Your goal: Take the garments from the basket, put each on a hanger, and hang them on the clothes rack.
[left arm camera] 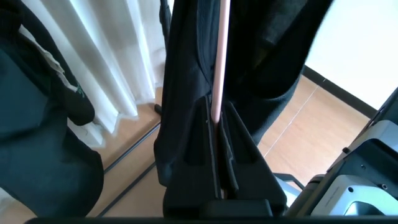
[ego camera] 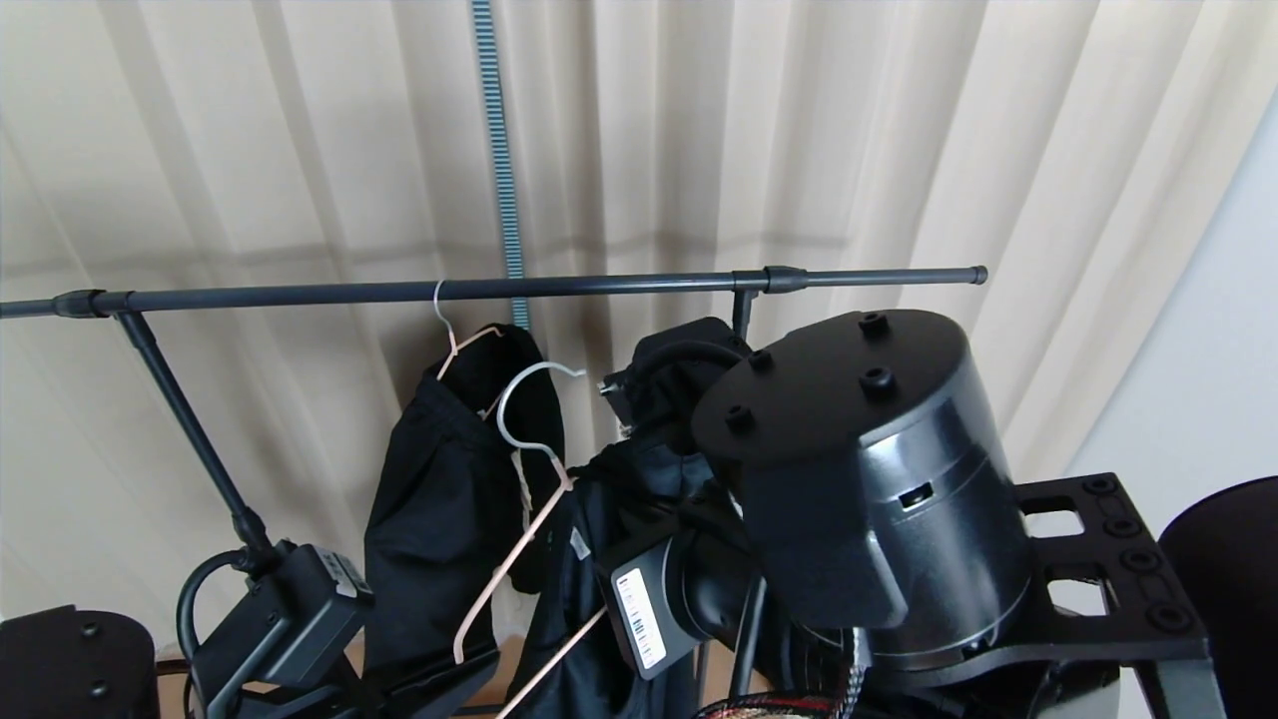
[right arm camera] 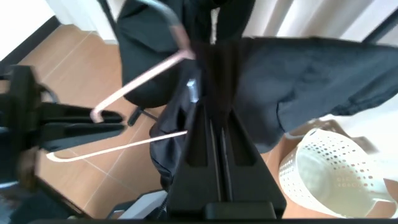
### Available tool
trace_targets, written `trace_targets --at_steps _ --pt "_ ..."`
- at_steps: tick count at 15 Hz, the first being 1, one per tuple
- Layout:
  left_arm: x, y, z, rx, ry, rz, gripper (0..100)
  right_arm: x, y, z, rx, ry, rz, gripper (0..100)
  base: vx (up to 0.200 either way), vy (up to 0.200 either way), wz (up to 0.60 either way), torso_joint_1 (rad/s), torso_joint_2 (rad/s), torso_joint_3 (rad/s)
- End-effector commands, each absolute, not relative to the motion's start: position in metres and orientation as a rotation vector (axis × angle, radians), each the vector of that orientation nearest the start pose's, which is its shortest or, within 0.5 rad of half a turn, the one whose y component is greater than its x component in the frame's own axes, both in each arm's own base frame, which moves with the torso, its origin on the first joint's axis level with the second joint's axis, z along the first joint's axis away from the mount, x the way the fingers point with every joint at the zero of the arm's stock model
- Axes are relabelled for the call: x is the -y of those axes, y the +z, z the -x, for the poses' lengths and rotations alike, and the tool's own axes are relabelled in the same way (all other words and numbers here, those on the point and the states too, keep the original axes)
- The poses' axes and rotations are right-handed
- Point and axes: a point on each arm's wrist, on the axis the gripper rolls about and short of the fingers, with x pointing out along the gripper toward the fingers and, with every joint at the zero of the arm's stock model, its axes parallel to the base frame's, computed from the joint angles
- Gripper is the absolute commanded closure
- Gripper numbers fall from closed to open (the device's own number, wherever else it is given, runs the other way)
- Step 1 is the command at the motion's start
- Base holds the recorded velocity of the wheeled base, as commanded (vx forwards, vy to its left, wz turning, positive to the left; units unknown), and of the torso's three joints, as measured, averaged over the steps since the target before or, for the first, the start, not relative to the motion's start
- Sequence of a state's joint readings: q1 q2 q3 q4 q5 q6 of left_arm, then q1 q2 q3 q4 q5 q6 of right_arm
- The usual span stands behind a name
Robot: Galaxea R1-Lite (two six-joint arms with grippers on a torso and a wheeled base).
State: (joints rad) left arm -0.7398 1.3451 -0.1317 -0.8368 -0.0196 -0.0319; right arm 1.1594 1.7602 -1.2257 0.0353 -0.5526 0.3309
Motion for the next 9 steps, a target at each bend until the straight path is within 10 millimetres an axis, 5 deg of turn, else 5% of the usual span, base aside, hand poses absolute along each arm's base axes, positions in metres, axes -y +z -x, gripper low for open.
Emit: trace_targets --at_steps 1,5,6,9 --pt "0.106 0.120 -0.115 -0.356 -0.750 -0.100 100 -0.293 0.216 -0.144 -0.473 0.506 0.122 100 0.000 0.000 0.00 0.000 0.00 0.000" --pt "0.107 0.119 -0.113 -0.353 -0.763 -0.116 100 -0.292 0.212 -0.144 -0.478 0.501 0.125 100 0.000 0.000 0.00 0.000 0.00 0.000" --pt "0.107 0.119 -0.113 -0.352 -0.763 -0.115 100 -0.292 0.213 -0.144 -0.477 0.503 0.125 0 0.000 0.000 0.00 0.000 0.00 0.000" --pt "0.107 0.120 -0.112 -0.348 -0.766 -0.114 100 -0.279 0.214 -0.139 -0.479 0.504 0.145 0 0.000 0.000 0.00 0.000 0.00 0.000"
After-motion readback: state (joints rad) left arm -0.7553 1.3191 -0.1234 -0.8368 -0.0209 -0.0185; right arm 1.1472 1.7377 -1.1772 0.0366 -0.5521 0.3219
